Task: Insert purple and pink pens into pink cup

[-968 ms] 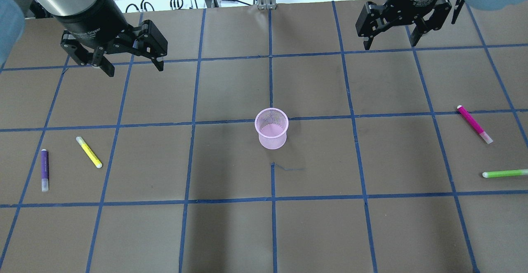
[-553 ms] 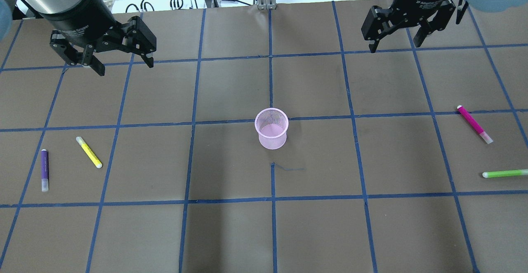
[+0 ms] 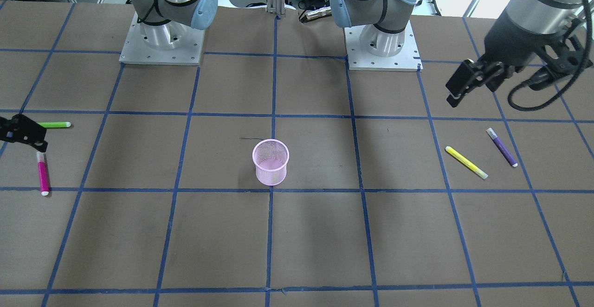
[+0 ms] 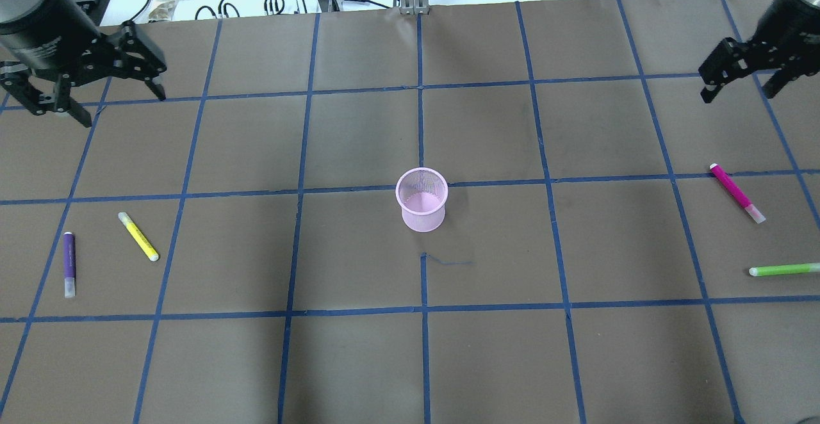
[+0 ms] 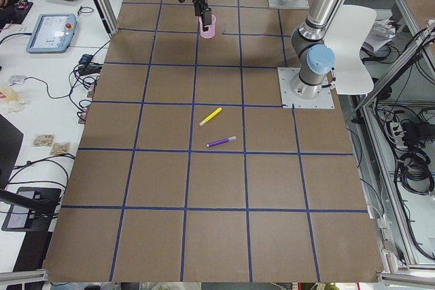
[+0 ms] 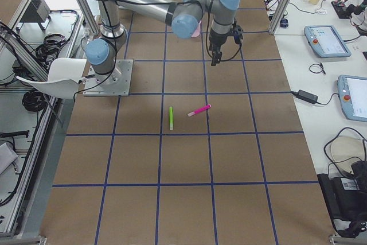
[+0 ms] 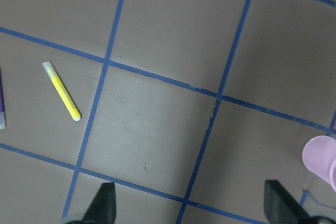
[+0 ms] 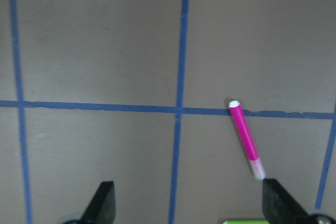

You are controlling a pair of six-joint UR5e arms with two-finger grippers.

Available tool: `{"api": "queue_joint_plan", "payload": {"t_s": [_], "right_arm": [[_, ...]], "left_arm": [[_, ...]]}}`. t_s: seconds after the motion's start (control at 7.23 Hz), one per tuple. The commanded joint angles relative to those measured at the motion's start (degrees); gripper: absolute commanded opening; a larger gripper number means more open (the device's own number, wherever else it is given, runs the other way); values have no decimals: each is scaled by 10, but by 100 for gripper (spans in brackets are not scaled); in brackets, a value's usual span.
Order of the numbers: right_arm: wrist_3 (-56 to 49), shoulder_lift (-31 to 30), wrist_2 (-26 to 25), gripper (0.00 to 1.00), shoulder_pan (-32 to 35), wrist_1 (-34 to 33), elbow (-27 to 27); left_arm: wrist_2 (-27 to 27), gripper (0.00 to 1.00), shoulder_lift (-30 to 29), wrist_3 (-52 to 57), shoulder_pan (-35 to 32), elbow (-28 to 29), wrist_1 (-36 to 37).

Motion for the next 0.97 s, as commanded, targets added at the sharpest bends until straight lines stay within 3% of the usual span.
{"api": "queue_joint_plan", "payload": {"t_s": [0.0,0.28,0.55,0.83], "right_arm": [[-71,70,-22,100,-34,-176,62],[-102,91,-28,100,-41,-266,128],[-122,118,-29,98,-58,-277,136],[-129,119,-32,85,-71,-266,138]], "left_arm": [[7,100,-12,38,107,-37,6],[28,100,-59,103,161,-64,93],[53,100,-118,124,180,-82,164],[54,100,-169,169,244,-126,254]]}}
